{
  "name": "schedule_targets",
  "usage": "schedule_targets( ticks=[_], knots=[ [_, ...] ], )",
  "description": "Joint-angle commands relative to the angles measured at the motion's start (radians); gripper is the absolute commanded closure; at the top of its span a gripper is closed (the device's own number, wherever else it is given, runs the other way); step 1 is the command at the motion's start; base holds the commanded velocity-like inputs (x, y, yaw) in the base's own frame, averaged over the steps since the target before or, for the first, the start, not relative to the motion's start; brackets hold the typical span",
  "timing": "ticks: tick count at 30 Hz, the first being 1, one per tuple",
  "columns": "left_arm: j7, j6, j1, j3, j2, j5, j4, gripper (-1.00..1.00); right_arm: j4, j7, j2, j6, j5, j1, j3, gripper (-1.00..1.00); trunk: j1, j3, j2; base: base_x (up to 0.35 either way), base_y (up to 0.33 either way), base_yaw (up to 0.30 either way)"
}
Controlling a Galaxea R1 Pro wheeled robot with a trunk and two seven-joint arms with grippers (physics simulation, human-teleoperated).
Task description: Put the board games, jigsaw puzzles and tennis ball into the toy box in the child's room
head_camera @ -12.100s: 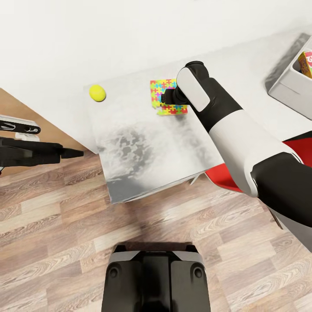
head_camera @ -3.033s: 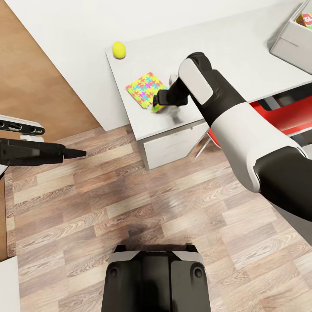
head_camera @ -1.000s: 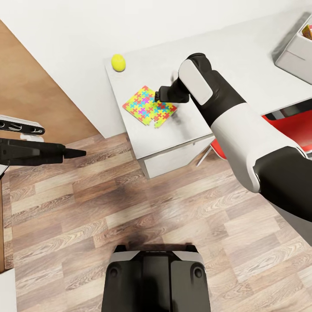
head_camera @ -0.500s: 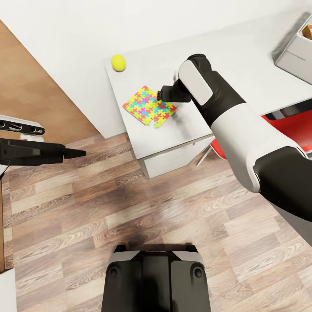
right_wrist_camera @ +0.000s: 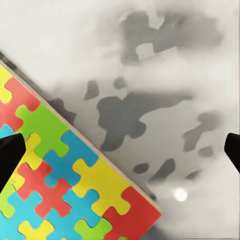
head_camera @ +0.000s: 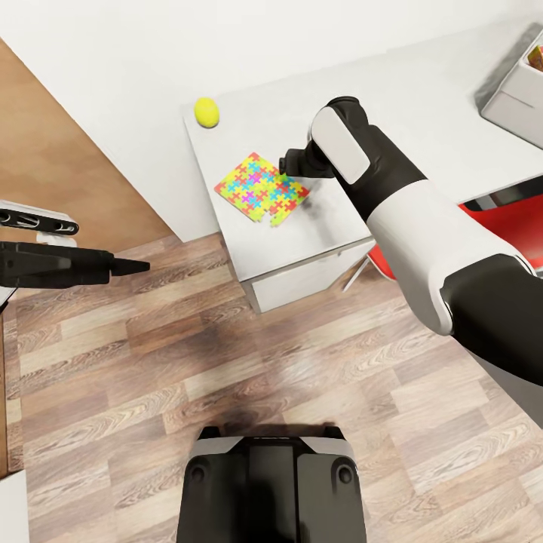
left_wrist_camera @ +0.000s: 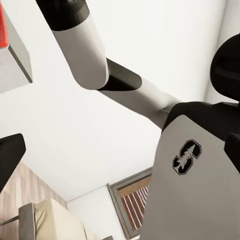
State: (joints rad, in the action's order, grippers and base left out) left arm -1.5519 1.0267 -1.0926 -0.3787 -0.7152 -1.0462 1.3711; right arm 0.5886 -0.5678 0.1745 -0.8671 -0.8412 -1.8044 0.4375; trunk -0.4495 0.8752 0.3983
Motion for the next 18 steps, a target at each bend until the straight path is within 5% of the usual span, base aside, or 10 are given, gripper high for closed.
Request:
schedule_targets(
  ticks=[1,18],
  knots=[
    [-0.005,0.010,-0.001,-0.003,-0.001,-0.002,-0.001,-1.00,-0.001,-0.010,0.000,0.000,-0.009,-0.001,0.003,-1.00,0.000,0.001,0.002,-0.052,0.132,0.000],
    [-0.005,0.010,-0.001,-0.003,-0.001,-0.002,-0.016,-1.00,-0.020,-0.028,0.000,0.015,-0.010,-0.001,0.003,-1.00,0.000,0.001,0.002,-0.011,0.054,0.000]
  ],
)
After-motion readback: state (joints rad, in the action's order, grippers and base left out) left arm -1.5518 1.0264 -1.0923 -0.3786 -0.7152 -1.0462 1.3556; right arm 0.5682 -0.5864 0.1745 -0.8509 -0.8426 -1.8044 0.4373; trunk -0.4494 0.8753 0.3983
